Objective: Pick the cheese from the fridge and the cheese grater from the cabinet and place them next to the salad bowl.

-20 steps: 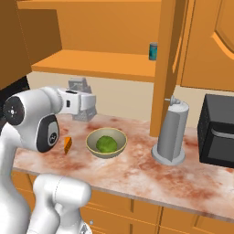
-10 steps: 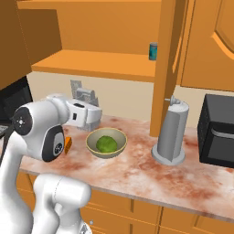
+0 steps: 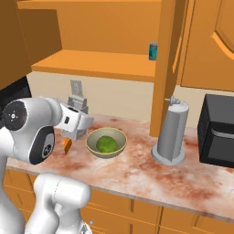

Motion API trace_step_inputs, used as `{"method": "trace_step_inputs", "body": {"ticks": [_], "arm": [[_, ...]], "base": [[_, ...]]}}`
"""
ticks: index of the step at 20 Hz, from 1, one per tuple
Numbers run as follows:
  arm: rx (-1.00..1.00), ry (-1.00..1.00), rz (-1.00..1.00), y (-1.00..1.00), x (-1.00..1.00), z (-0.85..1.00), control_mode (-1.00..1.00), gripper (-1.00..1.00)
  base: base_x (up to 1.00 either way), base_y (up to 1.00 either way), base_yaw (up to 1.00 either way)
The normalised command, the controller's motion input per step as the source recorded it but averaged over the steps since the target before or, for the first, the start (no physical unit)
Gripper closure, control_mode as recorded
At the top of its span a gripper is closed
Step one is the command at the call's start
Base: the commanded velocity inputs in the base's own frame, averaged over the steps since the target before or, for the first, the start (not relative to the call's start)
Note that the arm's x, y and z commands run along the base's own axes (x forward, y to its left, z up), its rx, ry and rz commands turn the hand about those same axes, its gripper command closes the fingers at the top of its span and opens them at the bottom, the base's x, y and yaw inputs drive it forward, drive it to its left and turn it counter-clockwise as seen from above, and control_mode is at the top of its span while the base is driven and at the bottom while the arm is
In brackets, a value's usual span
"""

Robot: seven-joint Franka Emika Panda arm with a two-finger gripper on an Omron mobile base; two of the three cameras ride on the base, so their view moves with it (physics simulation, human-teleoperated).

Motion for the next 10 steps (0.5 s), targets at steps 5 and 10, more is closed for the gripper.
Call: {"method": "trace_step_inputs", "body": {"ticks": [5, 10], "arm": [[-0.10, -0.02, 0.09, 0.40, -0.04, -0.21, -1.00, 1.00], [-0.04, -0.03, 0.12, 0.20, 0.00, -0.43, -1.00, 1.00]], "base": [[0.00, 0.00, 0.00], [0.00, 0.00, 0.00]]}}
